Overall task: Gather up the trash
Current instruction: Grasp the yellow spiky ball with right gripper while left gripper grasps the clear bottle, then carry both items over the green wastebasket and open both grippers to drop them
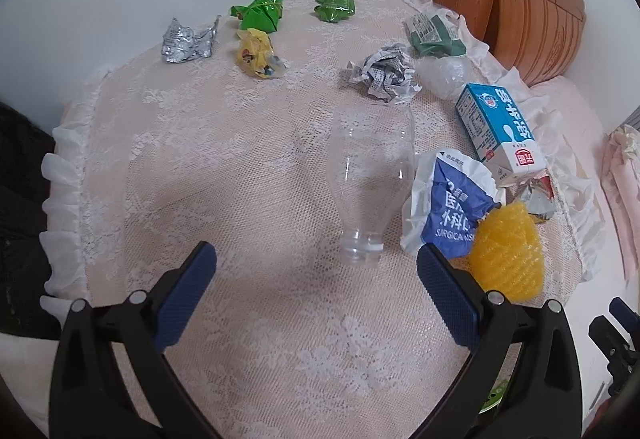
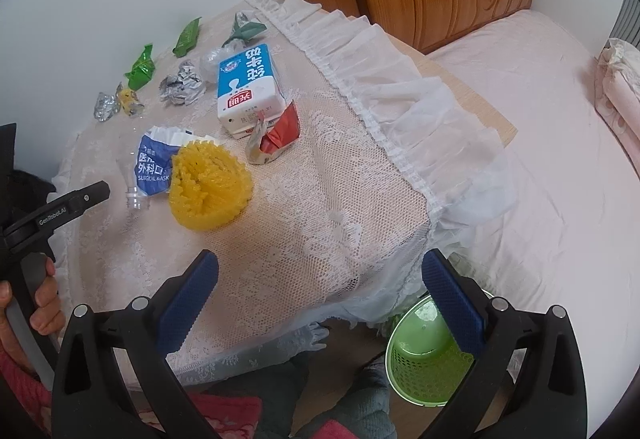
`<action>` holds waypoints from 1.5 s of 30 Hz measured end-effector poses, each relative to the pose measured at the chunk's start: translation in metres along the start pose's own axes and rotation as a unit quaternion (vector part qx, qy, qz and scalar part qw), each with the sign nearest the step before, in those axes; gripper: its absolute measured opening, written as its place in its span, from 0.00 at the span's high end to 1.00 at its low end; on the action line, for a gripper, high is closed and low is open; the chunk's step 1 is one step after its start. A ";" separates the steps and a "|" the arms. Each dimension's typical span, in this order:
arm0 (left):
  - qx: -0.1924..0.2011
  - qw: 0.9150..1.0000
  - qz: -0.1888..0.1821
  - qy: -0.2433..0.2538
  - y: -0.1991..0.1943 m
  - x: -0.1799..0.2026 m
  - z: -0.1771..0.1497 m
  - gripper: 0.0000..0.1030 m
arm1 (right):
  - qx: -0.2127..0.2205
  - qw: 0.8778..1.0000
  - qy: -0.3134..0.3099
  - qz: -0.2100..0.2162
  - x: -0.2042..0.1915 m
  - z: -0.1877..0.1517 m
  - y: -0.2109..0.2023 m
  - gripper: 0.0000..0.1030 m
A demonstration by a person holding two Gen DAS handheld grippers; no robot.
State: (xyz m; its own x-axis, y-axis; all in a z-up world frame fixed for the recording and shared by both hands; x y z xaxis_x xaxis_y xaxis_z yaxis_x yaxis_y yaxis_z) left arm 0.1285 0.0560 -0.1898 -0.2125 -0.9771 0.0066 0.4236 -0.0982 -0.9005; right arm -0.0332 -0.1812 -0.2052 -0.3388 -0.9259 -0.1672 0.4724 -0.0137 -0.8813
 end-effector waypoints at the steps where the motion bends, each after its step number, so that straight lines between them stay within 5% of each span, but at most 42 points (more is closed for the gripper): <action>1: -0.003 1.000 0.002 0.002 0.007 0.001 0.003 0.09 | -0.002 1.000 0.001 -0.002 -0.001 0.001 0.002 0.02; 12: -0.018 0.999 -0.027 0.025 0.059 0.032 0.030 0.25 | -0.006 1.000 0.004 -0.007 -0.011 0.009 0.019 0.02; 17: -0.025 0.998 -0.047 0.024 0.073 0.040 0.037 0.41 | 0.000 1.000 0.000 0.003 -0.018 0.013 0.024 0.02; 32: 0.024 0.997 -0.075 -0.002 0.037 -0.001 0.036 0.42 | -0.003 0.999 -0.029 0.045 -0.087 0.029 0.080 0.02; 33: 0.026 0.997 -0.076 -0.006 0.032 -0.006 0.034 0.42 | -0.004 0.999 -0.029 0.044 -0.088 0.029 0.084 0.04; 36: 0.044 0.998 -0.053 -0.006 0.012 -0.018 0.028 0.42 | -0.007 0.998 -0.032 0.057 -0.092 0.027 0.089 0.35; 39: 0.069 0.997 -0.027 0.018 -0.013 -0.019 0.020 0.42 | 0.003 0.997 -0.032 0.077 -0.091 0.028 0.079 0.50; 45: 0.077 0.994 -0.058 0.055 -0.048 0.023 0.001 0.42 | 0.015 0.991 -0.022 0.134 -0.067 0.016 0.031 0.57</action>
State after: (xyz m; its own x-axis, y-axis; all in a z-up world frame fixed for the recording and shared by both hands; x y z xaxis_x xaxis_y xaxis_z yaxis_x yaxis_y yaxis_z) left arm 0.1039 0.0385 -0.1458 -0.3602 -0.9315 0.0514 0.5177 -0.2454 -0.8196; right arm 0.0176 -0.1253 -0.2145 -0.1634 -0.9130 -0.3737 0.5640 0.2243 -0.7947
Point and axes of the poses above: each gripper's, at about its wrist camera, not at the fingertips, and y roughly the way its jaws point, x to its right, z to its top, the point moved 9 cm from there along y, roughly the way its jaws point, and after that the axes turned 3 degrees about x, right-handed, at the moved point
